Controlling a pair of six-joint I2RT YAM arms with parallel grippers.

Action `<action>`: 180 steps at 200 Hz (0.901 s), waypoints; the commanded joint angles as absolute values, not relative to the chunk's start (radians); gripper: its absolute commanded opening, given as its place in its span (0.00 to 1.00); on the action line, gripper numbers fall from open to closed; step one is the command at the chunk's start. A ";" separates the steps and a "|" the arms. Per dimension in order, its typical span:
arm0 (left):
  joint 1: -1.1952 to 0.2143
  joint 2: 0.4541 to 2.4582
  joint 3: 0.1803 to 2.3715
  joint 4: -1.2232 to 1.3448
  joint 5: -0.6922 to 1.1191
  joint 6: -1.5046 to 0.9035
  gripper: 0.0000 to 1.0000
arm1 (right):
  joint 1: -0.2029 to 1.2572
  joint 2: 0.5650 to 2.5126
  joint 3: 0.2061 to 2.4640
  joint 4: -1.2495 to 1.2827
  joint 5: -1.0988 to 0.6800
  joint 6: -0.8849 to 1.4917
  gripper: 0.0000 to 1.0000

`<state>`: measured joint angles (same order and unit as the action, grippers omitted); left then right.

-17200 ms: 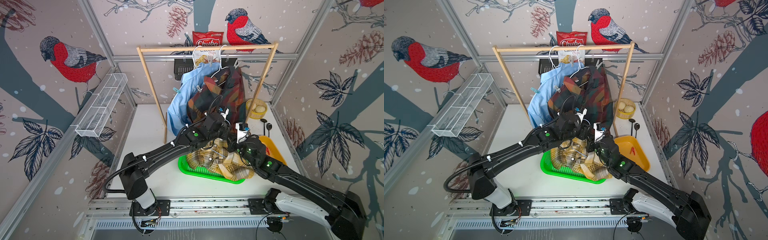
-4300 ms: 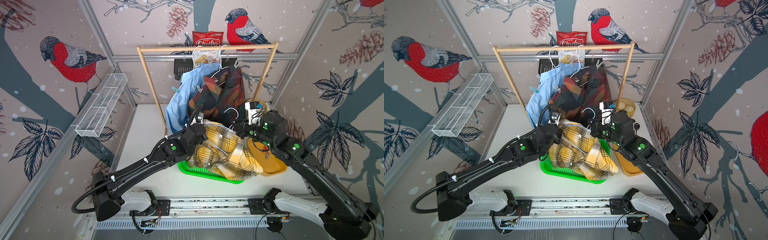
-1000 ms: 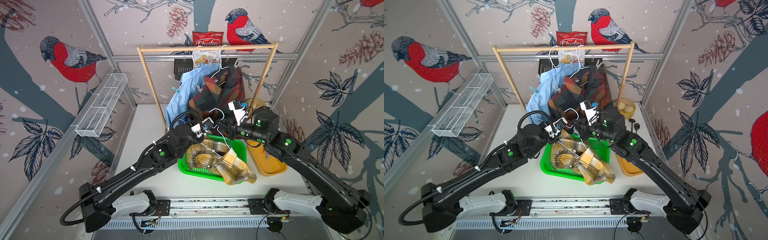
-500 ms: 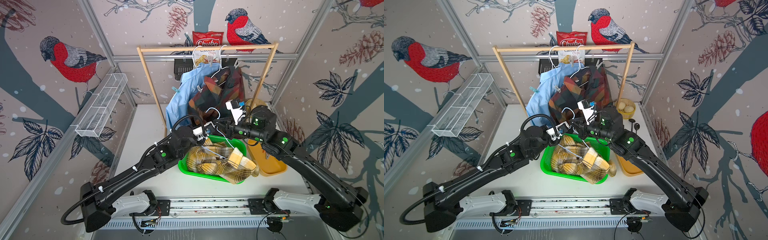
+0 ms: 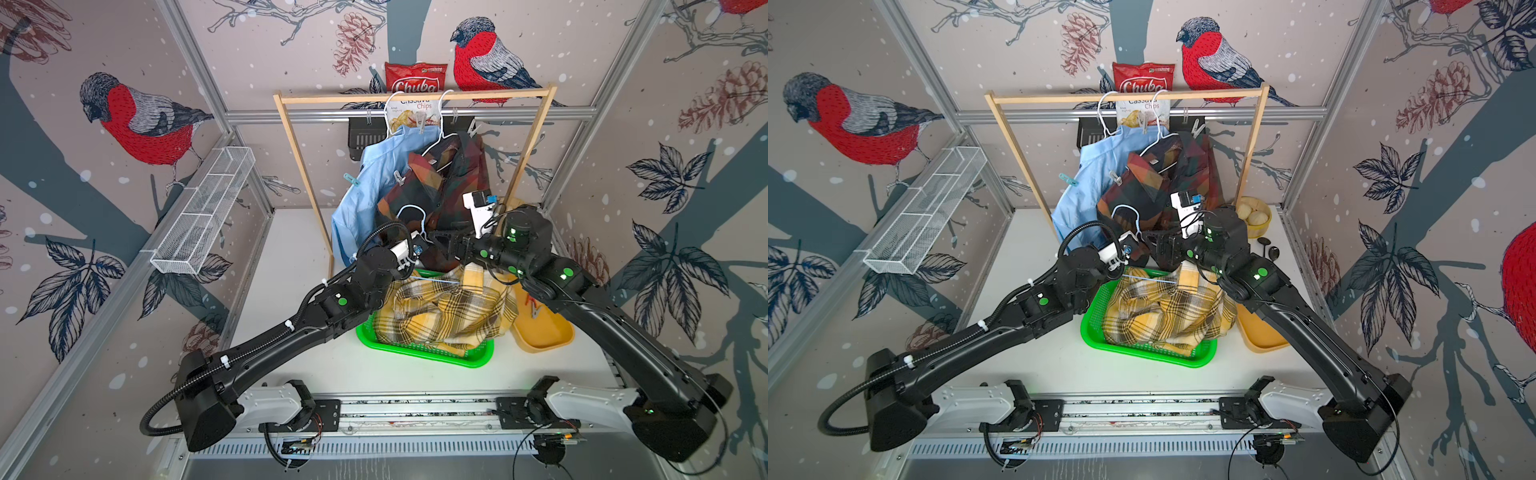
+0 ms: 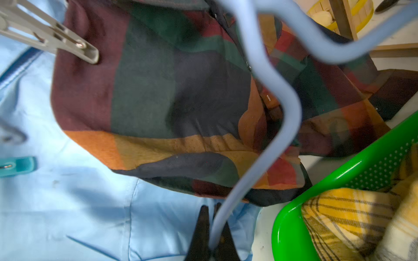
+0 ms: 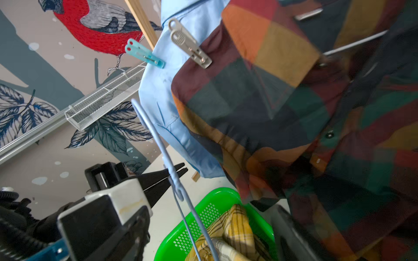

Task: Remove the clothespins securing long-sleeve shirts to the hanger
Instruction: Remove the long-sleeve shirt from the hanger.

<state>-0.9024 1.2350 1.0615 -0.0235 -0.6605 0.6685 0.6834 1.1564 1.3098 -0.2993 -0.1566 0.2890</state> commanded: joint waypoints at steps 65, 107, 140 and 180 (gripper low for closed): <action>-0.877 1.122 0.911 -0.129 -0.832 0.569 0.00 | 0.470 1.001 0.968 -0.309 -0.078 0.473 0.91; -0.879 1.051 0.847 -0.183 -0.849 0.511 0.00 | 0.391 0.926 0.889 -0.352 -0.142 0.499 0.93; -0.879 0.995 0.803 -0.187 -0.882 0.519 0.00 | 0.397 0.879 0.847 -0.387 -0.195 0.510 0.91; -0.876 1.007 0.793 -0.187 -0.908 0.517 0.00 | 0.524 0.832 0.828 -0.407 -0.223 0.525 0.94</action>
